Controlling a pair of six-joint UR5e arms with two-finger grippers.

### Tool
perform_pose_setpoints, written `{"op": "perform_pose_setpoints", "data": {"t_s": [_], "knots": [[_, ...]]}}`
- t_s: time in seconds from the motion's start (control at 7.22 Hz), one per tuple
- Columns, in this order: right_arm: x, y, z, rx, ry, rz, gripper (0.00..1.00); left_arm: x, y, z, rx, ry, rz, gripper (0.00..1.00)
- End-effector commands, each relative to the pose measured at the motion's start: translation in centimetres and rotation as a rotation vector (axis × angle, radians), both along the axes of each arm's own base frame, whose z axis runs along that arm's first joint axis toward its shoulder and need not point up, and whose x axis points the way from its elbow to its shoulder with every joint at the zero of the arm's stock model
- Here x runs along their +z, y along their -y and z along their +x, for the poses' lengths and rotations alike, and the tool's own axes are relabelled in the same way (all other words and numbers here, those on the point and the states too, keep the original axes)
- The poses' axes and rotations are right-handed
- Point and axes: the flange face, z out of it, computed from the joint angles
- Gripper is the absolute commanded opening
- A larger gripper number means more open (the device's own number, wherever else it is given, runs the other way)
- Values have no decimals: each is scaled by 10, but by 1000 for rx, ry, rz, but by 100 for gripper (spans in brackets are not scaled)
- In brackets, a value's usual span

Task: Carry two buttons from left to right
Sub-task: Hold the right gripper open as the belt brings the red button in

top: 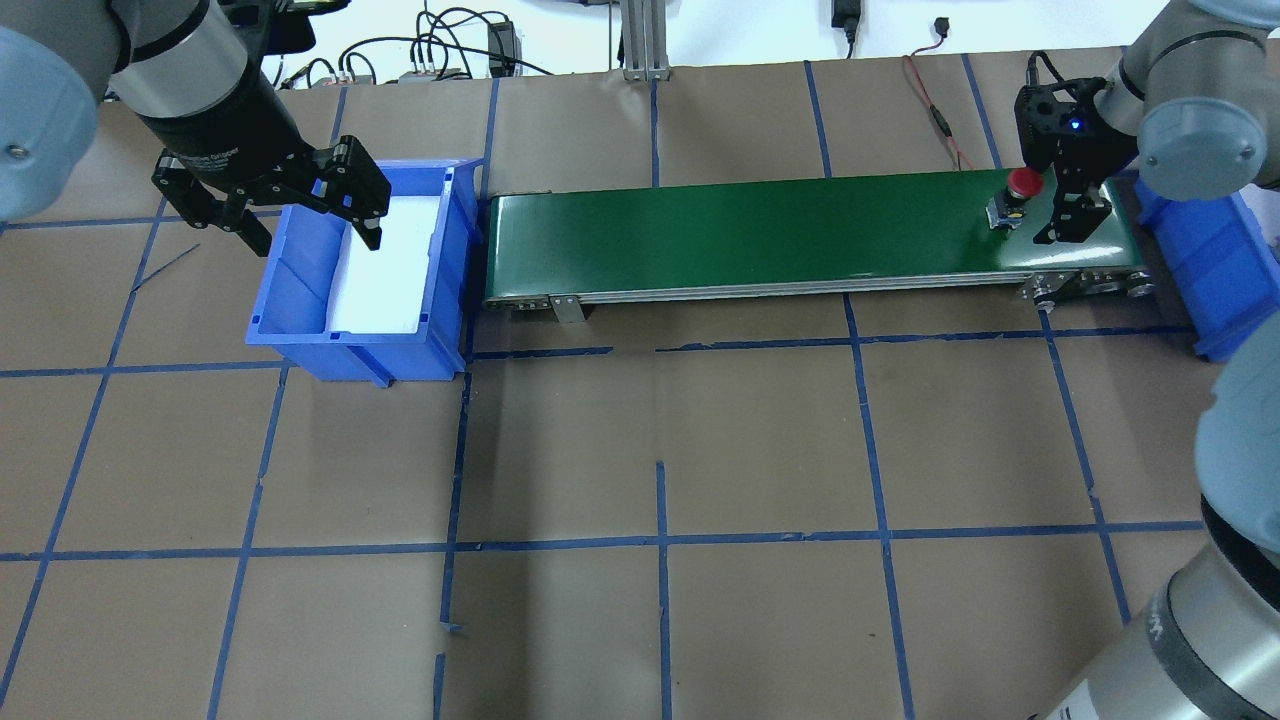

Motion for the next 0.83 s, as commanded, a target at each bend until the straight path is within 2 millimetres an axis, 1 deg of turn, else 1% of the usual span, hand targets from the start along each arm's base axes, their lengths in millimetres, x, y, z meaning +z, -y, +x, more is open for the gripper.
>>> {"op": "perform_pose_setpoints", "data": {"t_s": [0.0, 0.55, 0.69], "knots": [[-1, 0, 0, 1, -3, -4, 100, -1, 0, 0, 0, 0, 3, 100], [-2, 0, 1, 4, 2, -7, 96, -2, 0, 0, 0, -3, 5, 100], [-3, 1, 1, 7, 2, -7, 87, -2, -1, -1, -1, -3, 5, 100]]}}
